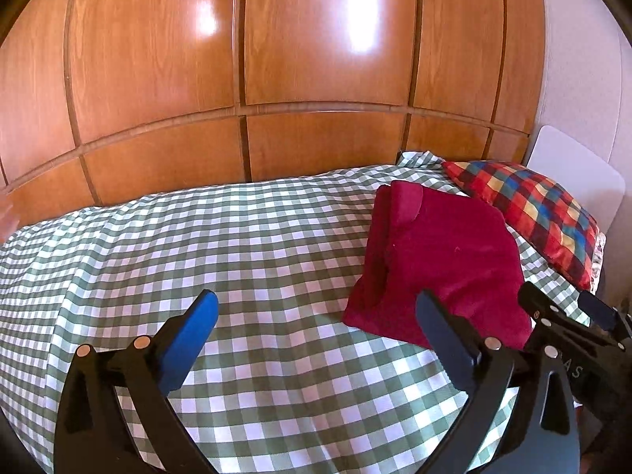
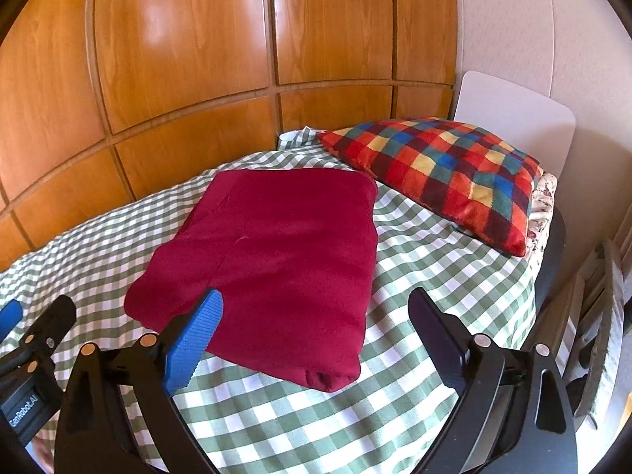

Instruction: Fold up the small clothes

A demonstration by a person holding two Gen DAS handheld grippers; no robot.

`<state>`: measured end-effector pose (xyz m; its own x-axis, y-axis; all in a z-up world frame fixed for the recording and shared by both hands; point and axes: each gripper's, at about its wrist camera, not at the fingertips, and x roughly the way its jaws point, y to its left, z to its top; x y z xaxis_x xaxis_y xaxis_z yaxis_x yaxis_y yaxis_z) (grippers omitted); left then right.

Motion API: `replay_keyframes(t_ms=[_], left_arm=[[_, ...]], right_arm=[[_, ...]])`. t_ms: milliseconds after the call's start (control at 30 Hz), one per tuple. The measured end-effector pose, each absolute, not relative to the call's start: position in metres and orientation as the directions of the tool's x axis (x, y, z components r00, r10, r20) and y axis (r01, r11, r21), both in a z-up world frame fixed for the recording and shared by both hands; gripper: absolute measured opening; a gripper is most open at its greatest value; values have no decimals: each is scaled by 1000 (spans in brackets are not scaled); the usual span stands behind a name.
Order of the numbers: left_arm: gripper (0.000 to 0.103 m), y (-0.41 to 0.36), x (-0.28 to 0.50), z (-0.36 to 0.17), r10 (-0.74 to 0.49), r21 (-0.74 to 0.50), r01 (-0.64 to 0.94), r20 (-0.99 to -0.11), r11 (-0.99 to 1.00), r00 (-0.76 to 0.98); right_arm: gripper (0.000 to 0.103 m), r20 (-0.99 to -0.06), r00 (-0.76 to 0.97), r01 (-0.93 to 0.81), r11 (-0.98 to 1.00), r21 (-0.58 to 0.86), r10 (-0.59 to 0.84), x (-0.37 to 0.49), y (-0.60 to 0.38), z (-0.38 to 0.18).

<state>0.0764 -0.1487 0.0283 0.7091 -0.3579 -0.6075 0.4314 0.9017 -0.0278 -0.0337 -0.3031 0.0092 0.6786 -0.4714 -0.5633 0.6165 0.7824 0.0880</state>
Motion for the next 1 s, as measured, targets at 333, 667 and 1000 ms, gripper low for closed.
replay_keyframes(t_ms=[333,667,1000], left_arm=[[100,-150,71,31,-356,-20,432,-601,902,716],[100,-153,70,32,-357,-17,435,-601,900,715],[100,-153,72,31,-357,-11,439,-603,898,714]], right_arm=[[94,-564,675,622,778,90,-475,-38,-304,9],[94,-563,676,622,777,91,-475,-38,-303,8],[94,-566,674,623,777,91,-474,-37,-302,8]])
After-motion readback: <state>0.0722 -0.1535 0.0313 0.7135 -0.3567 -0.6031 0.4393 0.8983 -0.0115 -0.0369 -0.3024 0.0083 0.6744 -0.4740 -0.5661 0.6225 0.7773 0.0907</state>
